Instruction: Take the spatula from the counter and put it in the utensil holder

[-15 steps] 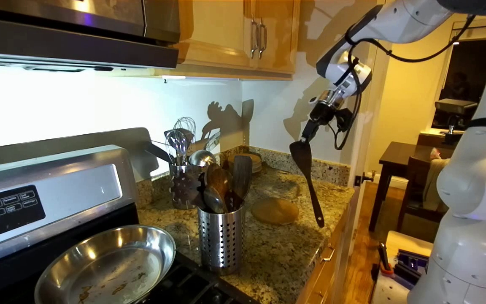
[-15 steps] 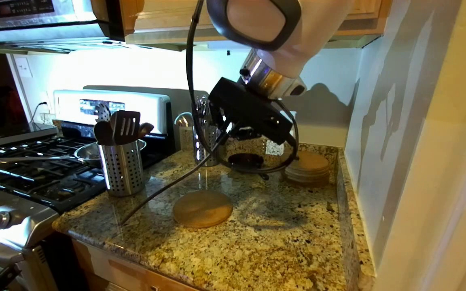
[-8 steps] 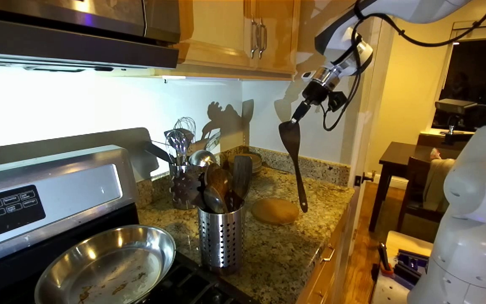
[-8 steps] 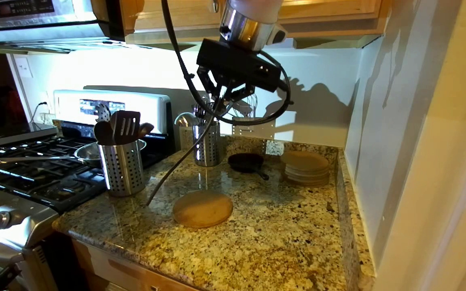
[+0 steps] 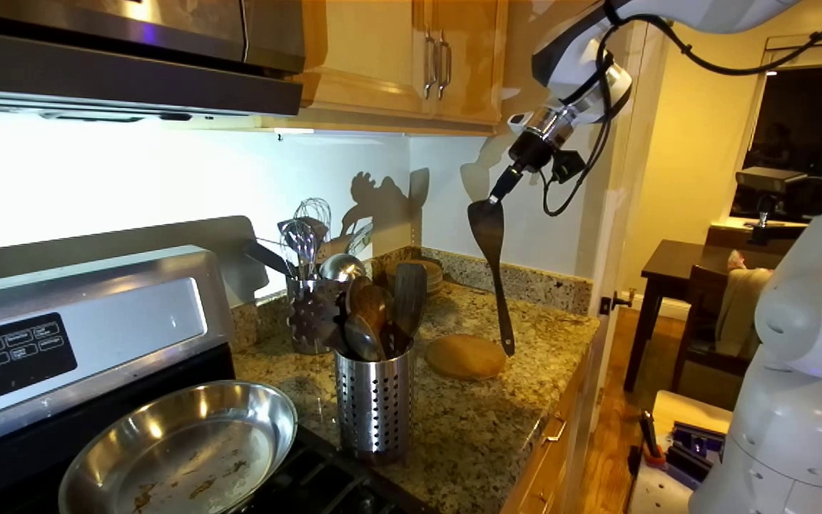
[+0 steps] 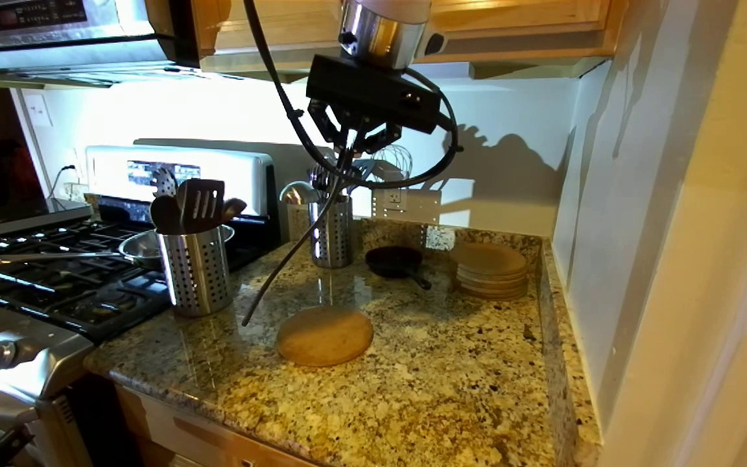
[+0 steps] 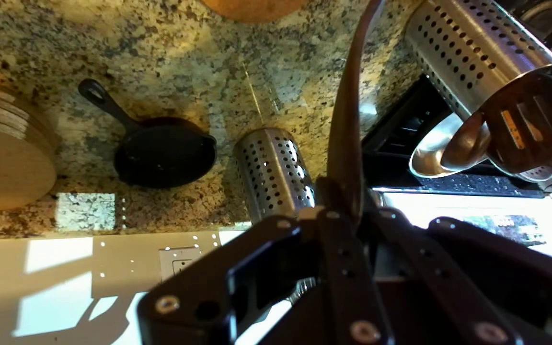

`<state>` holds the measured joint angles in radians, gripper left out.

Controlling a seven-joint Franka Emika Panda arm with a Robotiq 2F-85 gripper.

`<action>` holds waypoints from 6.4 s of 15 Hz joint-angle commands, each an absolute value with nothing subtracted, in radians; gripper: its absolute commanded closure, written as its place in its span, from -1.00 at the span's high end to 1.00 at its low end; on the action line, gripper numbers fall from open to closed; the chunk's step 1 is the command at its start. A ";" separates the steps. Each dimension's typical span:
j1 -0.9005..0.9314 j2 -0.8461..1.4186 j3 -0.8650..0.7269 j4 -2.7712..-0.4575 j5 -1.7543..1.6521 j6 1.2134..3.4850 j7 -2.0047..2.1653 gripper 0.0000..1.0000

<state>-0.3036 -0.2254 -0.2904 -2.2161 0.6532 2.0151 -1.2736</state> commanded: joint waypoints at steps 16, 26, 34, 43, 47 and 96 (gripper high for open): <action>-0.159 -0.438 -0.267 -2.197 0.633 2.017 -1.348 -0.95; -0.047 -0.577 -0.219 -2.183 0.642 2.043 -1.463 -0.95; 0.032 -0.687 -0.207 -2.207 0.677 2.083 -1.612 -0.96; 0.113 -0.766 -0.236 -2.218 0.808 2.081 -1.757 -0.96; 0.128 -0.748 -0.244 -2.236 0.901 2.046 -1.787 -0.95; -0.004 -0.641 -0.109 -2.448 0.646 2.140 -1.453 1.00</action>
